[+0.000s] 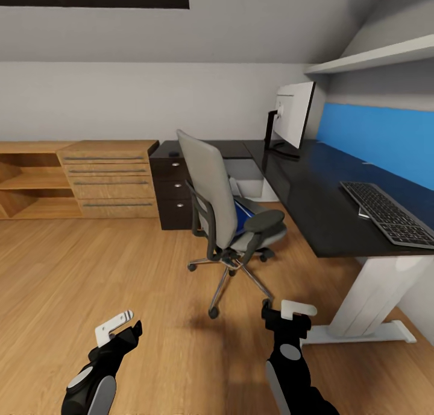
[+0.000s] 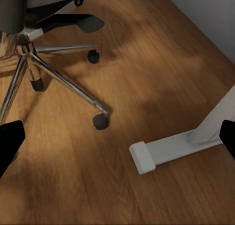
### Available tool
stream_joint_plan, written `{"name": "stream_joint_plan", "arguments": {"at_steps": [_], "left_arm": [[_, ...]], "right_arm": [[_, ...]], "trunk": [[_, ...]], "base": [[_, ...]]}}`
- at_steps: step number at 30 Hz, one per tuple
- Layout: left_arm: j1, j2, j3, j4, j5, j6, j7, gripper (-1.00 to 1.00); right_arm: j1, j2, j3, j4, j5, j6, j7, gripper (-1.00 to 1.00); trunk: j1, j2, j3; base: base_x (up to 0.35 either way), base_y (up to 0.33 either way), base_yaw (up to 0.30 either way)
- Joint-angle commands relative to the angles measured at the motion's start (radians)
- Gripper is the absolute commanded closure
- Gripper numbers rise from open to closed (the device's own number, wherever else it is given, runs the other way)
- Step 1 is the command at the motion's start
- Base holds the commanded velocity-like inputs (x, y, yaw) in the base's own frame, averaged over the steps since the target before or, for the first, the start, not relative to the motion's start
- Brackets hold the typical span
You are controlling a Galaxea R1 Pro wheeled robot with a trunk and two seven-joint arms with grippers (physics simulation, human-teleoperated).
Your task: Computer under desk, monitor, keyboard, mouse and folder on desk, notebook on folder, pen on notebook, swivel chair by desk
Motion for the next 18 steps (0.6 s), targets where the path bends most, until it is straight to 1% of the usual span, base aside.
{"name": "stream_joint_plan", "arguments": {"at_steps": [1, 2, 5, 11, 14, 18], "left_arm": [[-0.001, -0.001, 0.0, -0.001, 0.009, 0.003, 0.007, -1.0], [-0.001, -0.001, 0.0, -0.001, 0.009, 0.003, 0.007, -1.0], [-0.001, -0.002, 0.0, -0.001, 0.009, 0.004, 0.008, -1.0], [-0.001, -0.002, -0.002, -0.001, 0.01, 0.005, 0.008, -1.0], [-0.001, -0.001, -0.002, -0.001, 0.01, 0.008, 0.008, -1.0], [-0.001, -0.002, -0.003, -0.001, 0.009, 0.004, 0.008, -1.0]], "right_arm": [[-0.001, 0.0, 0.001, -0.001, 0.0, 0.007, -0.005, -1.0], [-0.001, 0.0, 0.001, -0.001, 0.0, 0.007, -0.005, -1.0], [-0.001, 0.0, 0.001, -0.001, 0.0, 0.006, -0.005, -1.0], [-0.001, 0.0, 0.001, -0.001, 0.0, 0.006, -0.005, -1.0], [-0.001, 0.0, 0.001, -0.001, 0.0, 0.006, -0.005, -1.0], [0.0, 0.0, 0.002, -0.001, 0.0, 0.006, -0.004, -1.0]], "trunk": [[0.004, -0.008, -0.004], [0.008, -0.015, -0.007], [0.008, -0.015, -0.006], [0.008, -0.015, 0.0], [0.008, -0.015, 0.002], [0.023, -0.043, -0.01]], "base": [[0.0, 0.0, -0.004], [0.0, 0.0, -0.003], [0.0, 0.0, -0.067], [0.0, 0.0, -0.164], [0.0, 0.0, -0.093], [0.0, 0.0, -0.024]]}}
